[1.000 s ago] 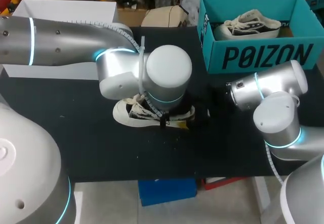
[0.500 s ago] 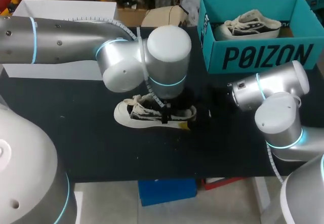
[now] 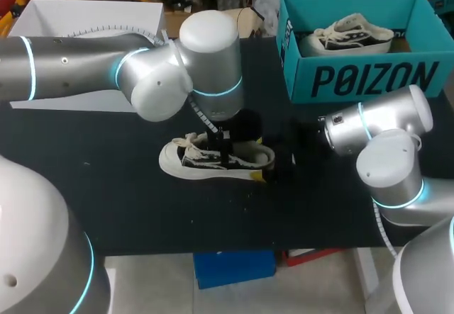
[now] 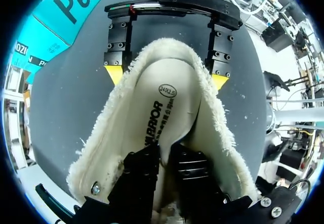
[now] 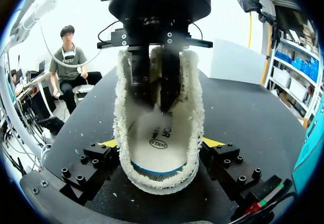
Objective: Take the shoe out of the shoebox, open the shoe tongue, remove and reinsert the insole, then place the shoe into the shoebox
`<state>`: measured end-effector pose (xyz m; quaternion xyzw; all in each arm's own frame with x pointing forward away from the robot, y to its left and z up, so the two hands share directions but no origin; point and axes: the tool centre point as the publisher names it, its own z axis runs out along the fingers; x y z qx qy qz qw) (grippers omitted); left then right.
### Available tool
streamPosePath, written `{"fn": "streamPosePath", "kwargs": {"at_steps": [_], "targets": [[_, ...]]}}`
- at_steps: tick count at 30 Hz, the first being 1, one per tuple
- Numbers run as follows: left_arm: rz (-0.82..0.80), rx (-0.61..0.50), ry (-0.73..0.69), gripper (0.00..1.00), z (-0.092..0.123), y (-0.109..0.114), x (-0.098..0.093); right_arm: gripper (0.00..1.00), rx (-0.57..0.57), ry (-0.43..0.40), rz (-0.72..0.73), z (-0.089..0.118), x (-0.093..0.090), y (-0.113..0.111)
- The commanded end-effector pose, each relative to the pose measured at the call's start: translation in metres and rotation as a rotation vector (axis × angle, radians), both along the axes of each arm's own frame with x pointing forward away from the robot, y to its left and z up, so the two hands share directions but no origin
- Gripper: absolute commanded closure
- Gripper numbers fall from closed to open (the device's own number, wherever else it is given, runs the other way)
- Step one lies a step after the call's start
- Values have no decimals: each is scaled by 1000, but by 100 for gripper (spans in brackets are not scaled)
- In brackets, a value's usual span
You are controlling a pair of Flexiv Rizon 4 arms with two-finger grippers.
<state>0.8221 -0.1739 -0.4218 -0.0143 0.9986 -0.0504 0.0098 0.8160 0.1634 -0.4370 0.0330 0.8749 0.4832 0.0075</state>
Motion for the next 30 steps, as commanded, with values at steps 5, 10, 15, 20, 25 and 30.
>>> {"fn": "streamPosePath", "kwargs": {"at_steps": [5,10,15,20,25,30], "targets": [[-7,-56,-28,100,20,9,4,100,-2,1,1,0,-5,-1],[-6,-75,-44,100,31,9,5,100,-2,1,1,0,-5,-1],[-6,-96,-54,100,36,9,5,100,-2,1,1,0,-5,-1],[-40,-165,-40,100,36,6,2,100,-2,1,1,0,-5,-1],[-83,-211,-26,100,38,-1,-3,100,-2,1,1,0,-5,-1],[-112,-231,-16,100,42,-4,-12,100,-2,1,1,0,-5,-1]]}}
